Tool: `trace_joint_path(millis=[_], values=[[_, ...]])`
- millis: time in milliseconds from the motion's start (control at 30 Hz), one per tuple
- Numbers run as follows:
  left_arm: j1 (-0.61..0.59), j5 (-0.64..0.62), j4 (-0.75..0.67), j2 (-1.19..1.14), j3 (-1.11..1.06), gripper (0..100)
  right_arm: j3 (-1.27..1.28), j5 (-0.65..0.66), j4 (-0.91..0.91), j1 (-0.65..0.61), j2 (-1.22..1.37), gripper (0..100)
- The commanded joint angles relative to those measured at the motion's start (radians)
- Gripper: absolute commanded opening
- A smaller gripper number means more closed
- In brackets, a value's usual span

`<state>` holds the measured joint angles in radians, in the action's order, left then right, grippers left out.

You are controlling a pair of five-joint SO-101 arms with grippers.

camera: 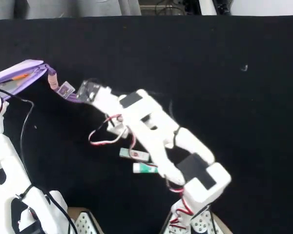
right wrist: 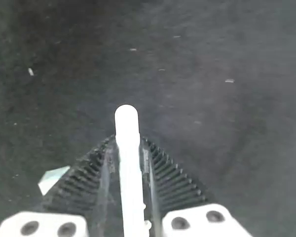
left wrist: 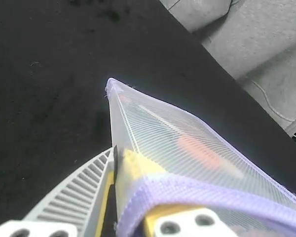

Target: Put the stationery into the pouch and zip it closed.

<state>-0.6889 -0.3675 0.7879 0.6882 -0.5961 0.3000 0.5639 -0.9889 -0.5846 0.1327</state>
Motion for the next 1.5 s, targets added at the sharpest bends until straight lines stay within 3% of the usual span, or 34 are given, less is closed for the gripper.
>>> trace_joint_path(millis=[0,200,433,667,833,1000,1200,1467], values=[[0.070,-0.009,0.021,0.006,0.064,3,-0.061,0.008,-0.005,0.080,-0.203,1.1],[0.159,-0.009,0.149,0.006,0.137,3,-0.062,0.009,0.005,0.190,-0.489,1.1],[0.340,0.029,0.327,0.006,0.249,3,-0.094,-0.002,0.104,0.199,-0.725,1.1],[0.506,0.048,0.453,0.006,0.303,3,-0.070,-0.224,0.186,0.196,-0.860,1.1],[0.596,0.048,0.462,0.005,0.297,3,0.039,-0.255,0.265,0.170,-1.027,1.1],[0.653,0.049,0.463,0.005,0.288,3,0.305,-0.256,0.496,0.150,-1.208,1.1],[0.684,0.049,0.385,0.005,0.199,3,0.515,-0.256,0.690,-0.005,-1.346,1.1],[0.682,0.043,0.373,0.005,0.171,3,0.550,-0.256,0.764,-0.149,-1.360,1.1]])
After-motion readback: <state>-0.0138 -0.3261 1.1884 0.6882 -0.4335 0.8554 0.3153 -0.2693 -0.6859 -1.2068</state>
